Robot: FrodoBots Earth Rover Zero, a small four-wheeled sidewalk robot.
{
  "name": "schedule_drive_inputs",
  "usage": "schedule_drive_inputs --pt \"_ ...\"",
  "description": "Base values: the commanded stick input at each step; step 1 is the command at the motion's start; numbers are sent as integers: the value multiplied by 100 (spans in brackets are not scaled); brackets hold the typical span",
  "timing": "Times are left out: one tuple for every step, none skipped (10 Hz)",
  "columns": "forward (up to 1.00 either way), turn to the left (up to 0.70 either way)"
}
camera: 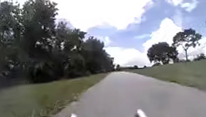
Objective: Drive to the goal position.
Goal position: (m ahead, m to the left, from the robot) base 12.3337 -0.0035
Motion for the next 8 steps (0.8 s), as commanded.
schedule_drive_inputs --pt "70 0" --pt "70 0" --pt "70 0" --pt "70 0" --pt "70 0" --pt "70 0" --pt "70 0" --pt "70 0"
